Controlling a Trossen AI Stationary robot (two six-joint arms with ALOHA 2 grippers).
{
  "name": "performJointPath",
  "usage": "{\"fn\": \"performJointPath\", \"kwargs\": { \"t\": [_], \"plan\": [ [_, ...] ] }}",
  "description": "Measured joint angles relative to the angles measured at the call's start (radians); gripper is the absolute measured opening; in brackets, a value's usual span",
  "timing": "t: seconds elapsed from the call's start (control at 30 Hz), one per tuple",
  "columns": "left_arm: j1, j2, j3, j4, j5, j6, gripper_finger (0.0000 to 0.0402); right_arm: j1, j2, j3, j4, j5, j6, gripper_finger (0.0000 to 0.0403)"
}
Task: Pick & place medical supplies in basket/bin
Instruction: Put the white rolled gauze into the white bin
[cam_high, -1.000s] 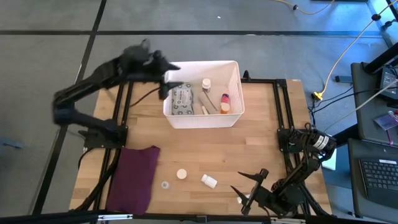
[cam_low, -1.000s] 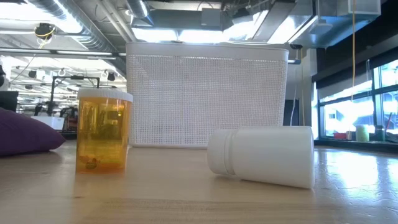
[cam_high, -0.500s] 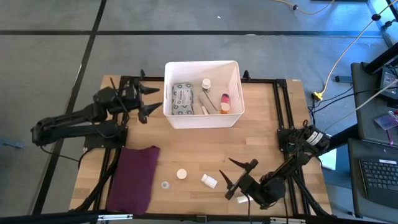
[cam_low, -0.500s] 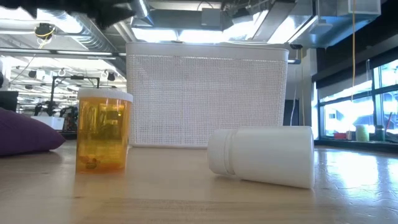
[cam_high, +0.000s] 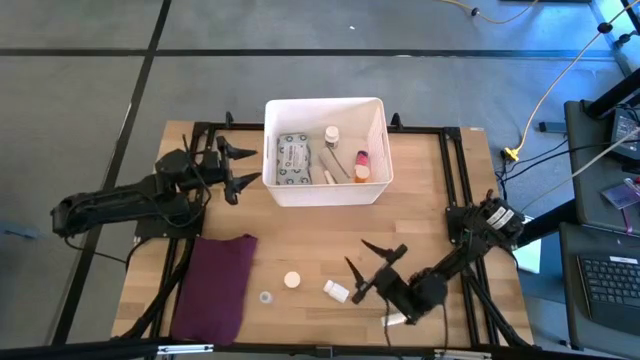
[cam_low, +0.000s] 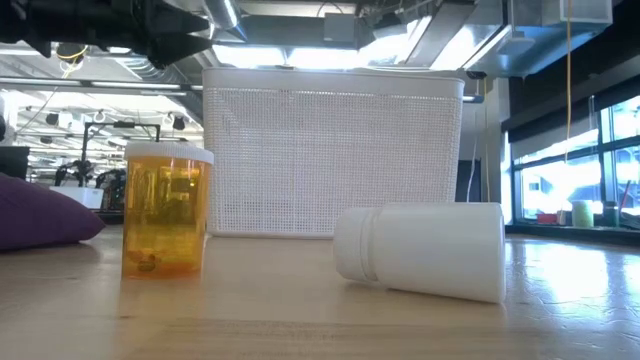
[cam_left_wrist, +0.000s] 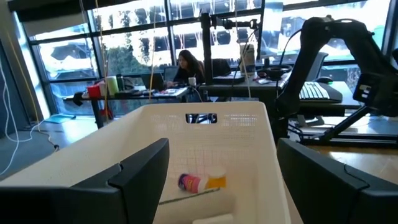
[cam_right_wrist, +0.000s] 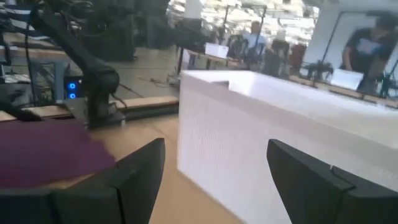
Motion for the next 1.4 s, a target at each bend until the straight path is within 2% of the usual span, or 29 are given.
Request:
{"fn": "performJointPath", "kwargs": {
  "t": [0.17, 0.3, 0.43, 0.57, 0.63, 0.77, 0.87, 0.97, 1.1, 1.4],
  "plan": [
    [0.0, 0.001, 0.0, -0.001, 0.0, 0.0, 0.0291, -0.075, 0.0, 0.0, 0.0, -0.215, -0.033, 0.0282],
    [0.0, 0.001, 0.0, -0.001, 0.0, 0.001, 0.0291, -0.112, 0.0, 0.0, -0.038, -0.389, 0.026, 0.0282],
    [0.0, 0.001, 0.0, -0.001, 0.001, 0.002, 0.0291, -0.134, -0.015, 0.0, -0.196, -0.649, 0.235, 0.0282],
    [0.0, 0.001, 0.0, -0.002, 0.001, 0.003, 0.0291, -0.166, -0.097, 0.0, -0.535, -0.968, 0.572, 0.0282],
    [0.0, 0.001, 0.0, -0.002, 0.001, 0.003, 0.0291, -0.177, -0.155, 0.0, -0.747, -1.021, 0.756, 0.0282],
    [0.0, 0.001, 0.0, -0.005, 0.001, 0.004, 0.029, -0.176, -0.278, 0.0, -1.179, -1.031, 1.055, 0.0282],
    [0.0, 0.001, 0.0, -0.008, 0.001, 0.004, 0.029, -0.154, -0.37, 0.0, -1.409, -1.108, 1.251, 0.0282],
    [0.0, 0.001, 0.0, -0.01, 0.001, 0.012, 0.029, -0.121, -0.428, 0.0, -1.503, -1.286, 1.436, 0.0282],
    [0.0, 0.003, 0.0, -0.01, 0.001, 0.021, 0.029, -0.068, -0.439, 0.0, -1.504, -1.499, 1.657, 0.0282],
    [0.0, 0.006, 0.0, -0.01, 0.0, 0.022, 0.029, 0.014, -0.386, 0.0, -1.711, -1.535, 2.028, 0.0282]
  ]
}}
